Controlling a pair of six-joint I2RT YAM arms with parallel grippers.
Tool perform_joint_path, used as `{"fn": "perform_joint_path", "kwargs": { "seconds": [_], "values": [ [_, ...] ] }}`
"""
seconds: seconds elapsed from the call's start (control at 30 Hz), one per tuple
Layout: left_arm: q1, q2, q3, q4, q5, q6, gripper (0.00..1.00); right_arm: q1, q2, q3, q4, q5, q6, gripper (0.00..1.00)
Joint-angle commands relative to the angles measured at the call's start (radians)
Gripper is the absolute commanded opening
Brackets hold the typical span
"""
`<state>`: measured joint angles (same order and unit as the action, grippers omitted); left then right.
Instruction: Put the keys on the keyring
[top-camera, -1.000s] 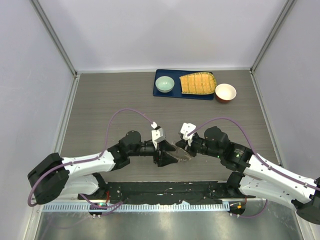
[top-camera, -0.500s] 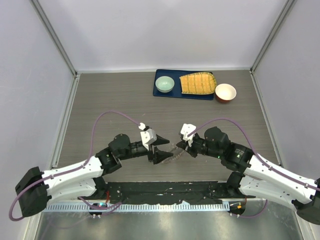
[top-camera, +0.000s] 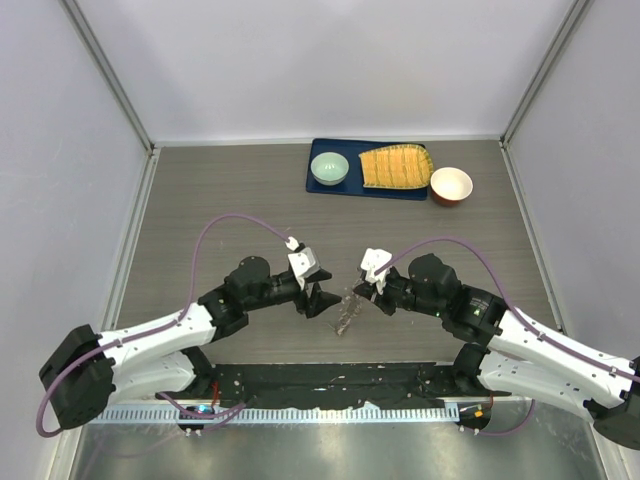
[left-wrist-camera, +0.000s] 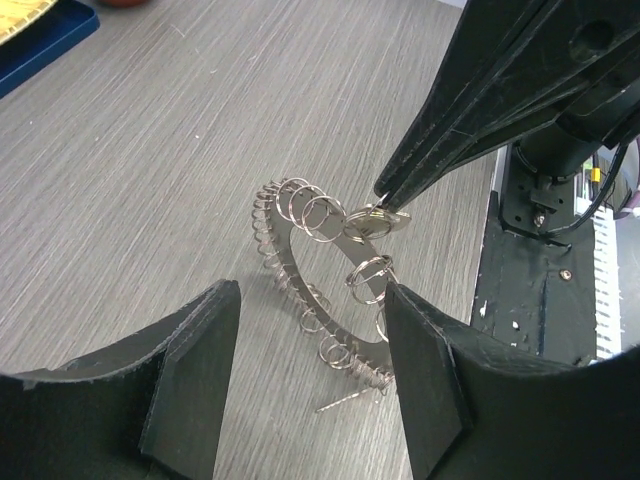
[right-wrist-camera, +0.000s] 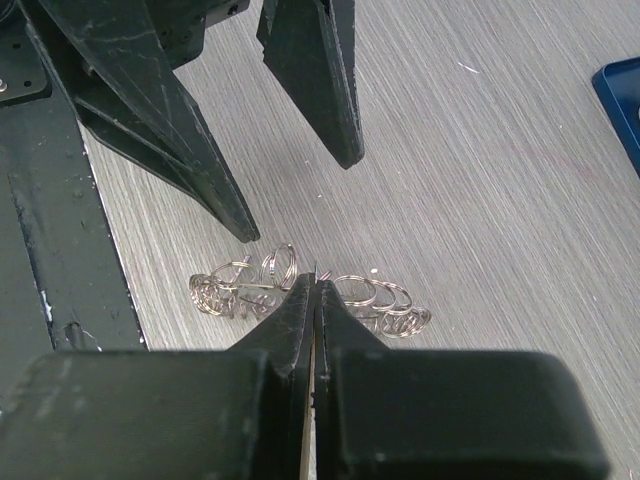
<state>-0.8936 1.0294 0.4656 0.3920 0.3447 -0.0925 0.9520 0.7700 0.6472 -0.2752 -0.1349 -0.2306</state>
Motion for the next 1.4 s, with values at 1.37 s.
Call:
{"fn": "perform_joint_path", "kwargs": {
  "seconds": [1.37],
  "values": [
    [0.004, -0.4, 0.076, -0.429, -0.493, -0.114, 0.67, -0.266, 0.534, 0.077, 0.478, 0.347, 0.377, 0.01]
  ]
}}
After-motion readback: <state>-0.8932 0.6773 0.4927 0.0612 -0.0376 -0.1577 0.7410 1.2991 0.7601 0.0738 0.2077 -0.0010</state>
